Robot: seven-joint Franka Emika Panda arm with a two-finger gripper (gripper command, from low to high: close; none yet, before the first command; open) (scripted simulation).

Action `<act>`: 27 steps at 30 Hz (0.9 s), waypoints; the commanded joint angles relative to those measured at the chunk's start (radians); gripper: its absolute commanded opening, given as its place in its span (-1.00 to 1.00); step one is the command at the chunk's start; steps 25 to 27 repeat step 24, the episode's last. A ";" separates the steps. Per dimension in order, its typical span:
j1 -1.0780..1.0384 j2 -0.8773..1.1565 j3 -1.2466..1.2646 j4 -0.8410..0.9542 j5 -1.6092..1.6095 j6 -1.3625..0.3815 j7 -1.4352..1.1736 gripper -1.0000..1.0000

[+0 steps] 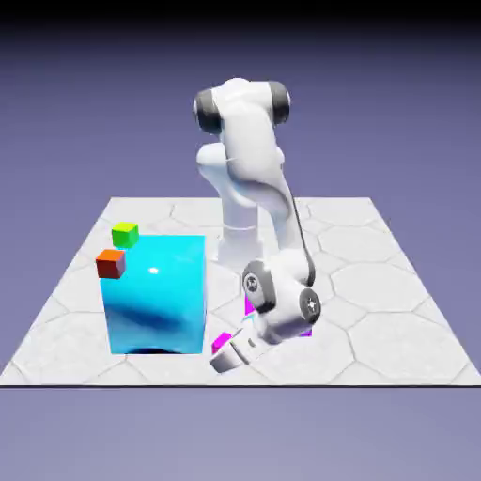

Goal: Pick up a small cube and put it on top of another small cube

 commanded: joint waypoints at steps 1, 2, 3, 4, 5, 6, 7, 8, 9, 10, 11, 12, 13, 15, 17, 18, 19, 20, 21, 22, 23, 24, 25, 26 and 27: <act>-0.003 -0.022 0.015 0.011 0.023 -0.013 -0.004 -1.00; -0.013 -0.058 -0.007 0.012 0.023 -0.025 -0.044 -1.00; -0.024 -0.094 -0.028 0.013 0.023 -0.038 -0.085 -1.00; -0.034 -0.130 -0.050 0.013 0.023 -0.050 -0.125 -1.00; -0.045 -0.167 -0.071 0.014 0.023 -0.062 -0.166 -1.00; -0.055 -0.203 -0.093 0.015 0.023 -0.075 -0.207 -1.00; -0.066 -0.239 -0.114 0.016 0.023 -0.087 -0.247 -1.00; -0.076 -0.275 -0.136 0.016 0.023 -0.100 -0.288 -1.00; -0.087 -0.311 -0.157 0.017 0.023 -0.112 -0.328 -1.00; -0.097 -0.348 -0.178 0.018 0.023 -0.125 -0.369 -1.00; -0.108 -0.384 -0.200 0.018 0.023 -0.137 -0.409 -1.00; -0.118 -0.420 -0.221 0.019 0.023 -0.150 -0.450 -1.00; -0.129 -0.456 -0.243 0.020 0.023 -0.162 -0.490 -1.00; -0.146 -0.497 -0.310 0.003 -0.018 -0.167 -0.567 -1.00; -0.149 -0.494 -0.340 -0.009 -0.048 -0.160 -0.586 -1.00; -0.162 -0.485 -0.351 -0.041 -0.062 -0.116 -0.574 -1.00; -0.174 -0.477 -0.362 -0.073 -0.076 -0.073 -0.561 -1.00; -0.186 -0.468 -0.373 -0.105 -0.090 -0.029 -0.549 -1.00; -0.191 -0.465 -0.378 -0.118 -0.095 -0.012 -0.544 -1.00; -0.191 -0.465 -0.378 -0.118 -0.095 -0.012 -0.544 1.00; -0.191 -0.465 -0.378 -0.118 -0.095 -0.012 -0.544 1.00; -0.179 -0.473 -0.367 -0.086 -0.082 -0.055 -0.556 1.00; -0.179 -0.473 -0.367 -0.086 -0.082 -0.055 -0.556 1.00; -0.179 -0.473 -0.367 -0.086 -0.082 -0.055 -0.556 1.00; -0.179 -0.473 -0.367 -0.086 -0.082 -0.055 -0.556 1.00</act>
